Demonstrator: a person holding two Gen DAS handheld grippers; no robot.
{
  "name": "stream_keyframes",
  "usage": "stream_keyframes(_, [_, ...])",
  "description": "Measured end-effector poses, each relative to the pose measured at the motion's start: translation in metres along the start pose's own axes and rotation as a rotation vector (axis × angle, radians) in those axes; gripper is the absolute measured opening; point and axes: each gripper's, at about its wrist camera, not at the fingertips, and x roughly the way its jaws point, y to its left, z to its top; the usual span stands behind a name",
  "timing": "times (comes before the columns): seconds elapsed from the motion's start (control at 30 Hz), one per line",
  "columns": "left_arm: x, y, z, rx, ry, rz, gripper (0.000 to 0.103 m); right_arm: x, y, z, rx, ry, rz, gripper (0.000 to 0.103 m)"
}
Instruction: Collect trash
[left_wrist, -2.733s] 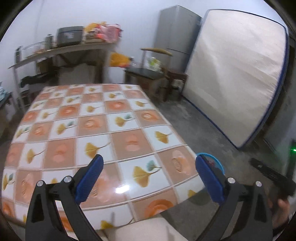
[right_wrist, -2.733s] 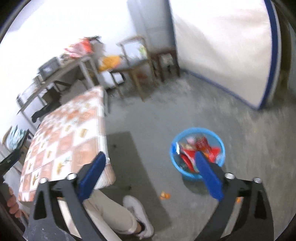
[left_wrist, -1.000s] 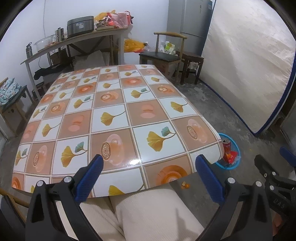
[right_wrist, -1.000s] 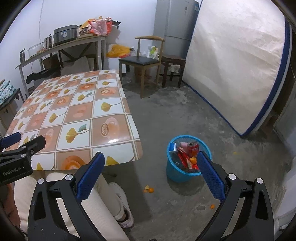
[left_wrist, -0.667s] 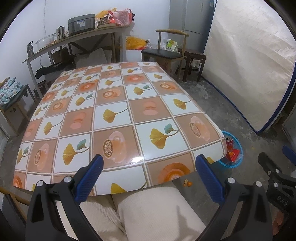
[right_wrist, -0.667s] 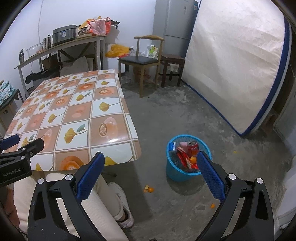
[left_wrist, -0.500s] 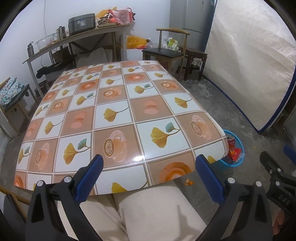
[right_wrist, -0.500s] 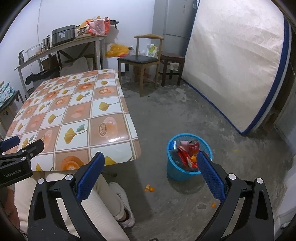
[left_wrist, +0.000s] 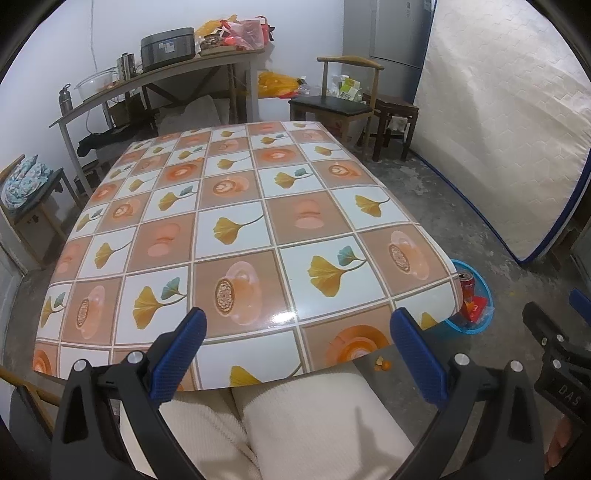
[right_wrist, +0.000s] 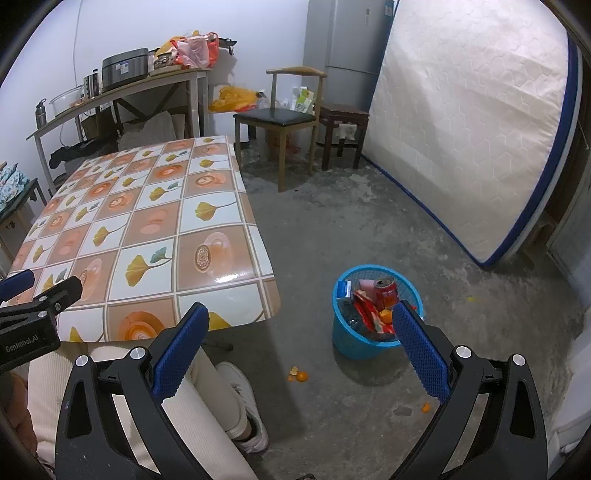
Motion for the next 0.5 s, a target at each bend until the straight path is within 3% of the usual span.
stream_keyframes(0.5, [-0.014, 0.056, -0.004, -0.095, 0.019, 0.161, 0.097, 0.000, 0.003, 0.005, -0.005, -0.010, 0.011, 0.095])
